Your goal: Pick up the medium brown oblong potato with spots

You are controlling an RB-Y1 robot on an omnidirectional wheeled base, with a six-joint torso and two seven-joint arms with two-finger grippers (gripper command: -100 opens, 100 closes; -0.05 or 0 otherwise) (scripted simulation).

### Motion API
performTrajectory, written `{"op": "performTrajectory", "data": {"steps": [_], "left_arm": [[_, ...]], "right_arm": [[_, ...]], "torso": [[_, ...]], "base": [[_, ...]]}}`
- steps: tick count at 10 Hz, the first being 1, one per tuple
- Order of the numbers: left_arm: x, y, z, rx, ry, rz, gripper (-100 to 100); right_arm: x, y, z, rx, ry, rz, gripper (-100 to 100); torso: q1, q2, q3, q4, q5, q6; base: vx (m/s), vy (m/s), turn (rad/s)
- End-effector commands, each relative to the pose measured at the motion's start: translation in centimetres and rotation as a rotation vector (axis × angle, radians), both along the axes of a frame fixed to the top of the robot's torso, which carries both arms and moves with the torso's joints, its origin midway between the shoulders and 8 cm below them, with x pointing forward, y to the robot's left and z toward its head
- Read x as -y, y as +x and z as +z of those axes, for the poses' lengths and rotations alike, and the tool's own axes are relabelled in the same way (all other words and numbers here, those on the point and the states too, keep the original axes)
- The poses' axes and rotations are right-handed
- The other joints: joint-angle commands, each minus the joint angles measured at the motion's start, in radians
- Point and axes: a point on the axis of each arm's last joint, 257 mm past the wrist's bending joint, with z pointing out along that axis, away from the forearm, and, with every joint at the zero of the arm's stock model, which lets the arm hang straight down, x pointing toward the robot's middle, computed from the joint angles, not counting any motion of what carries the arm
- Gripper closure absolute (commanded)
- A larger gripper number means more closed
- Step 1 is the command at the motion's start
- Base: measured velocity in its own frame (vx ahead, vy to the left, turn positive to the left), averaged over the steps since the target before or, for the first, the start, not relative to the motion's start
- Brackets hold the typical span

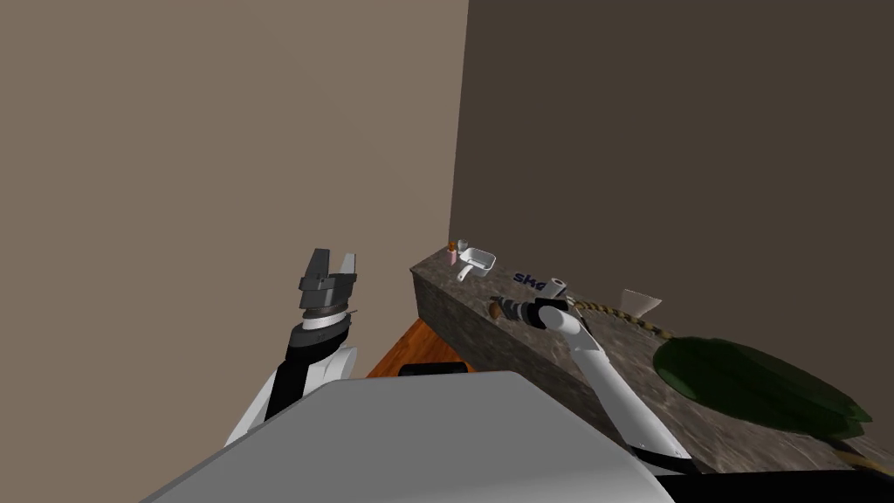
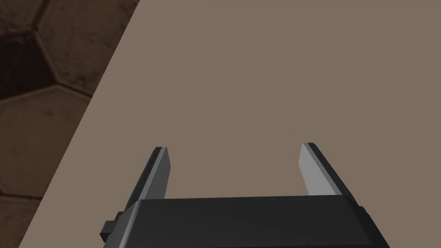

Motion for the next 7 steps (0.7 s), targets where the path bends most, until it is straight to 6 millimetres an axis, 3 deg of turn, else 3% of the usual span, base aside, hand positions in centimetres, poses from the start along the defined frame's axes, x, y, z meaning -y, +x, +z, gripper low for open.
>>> {"op": "performTrajectory", "data": {"steps": [1, 5, 6, 7], "left_arm": [[0.0, 0.0, 0.0, 0.000, 0.000, 0.000, 0], [0.0, 0.0, 0.0, 0.000, 0.000, 0.000, 0], [0.0, 0.0, 0.0, 0.000, 0.000, 0.000, 0], [0.0, 0.0, 0.0, 0.000, 0.000, 0.000, 0]], "right_arm": [[1.2, 0.3, -0.3, 0.001, -0.001, -0.026, -100], [5.2, 1.3, -0.8, 0.004, 0.001, -0.114, -100], [4.7, 1.1, -0.7, 0.005, -0.001, -0.101, -100], [4.8, 1.2, -0.7, 0.006, -0.002, -0.103, 100]], "torso": [[0.000, 0.000, 0.000, 0.000, 0.000, 0.000], [0.001, -0.001, -0.001, 0.000, -0.001, -0.002], [0.001, -0.002, -0.002, -0.001, -0.002, -0.003], [-0.001, -0.005, -0.003, -0.002, -0.002, -0.002]], "base": [[-0.057, 0.011, 0.128], [-0.079, 0.028, 0.223], [-0.046, 0.013, 0.038], [-0.011, 0.002, -0.021]]}}
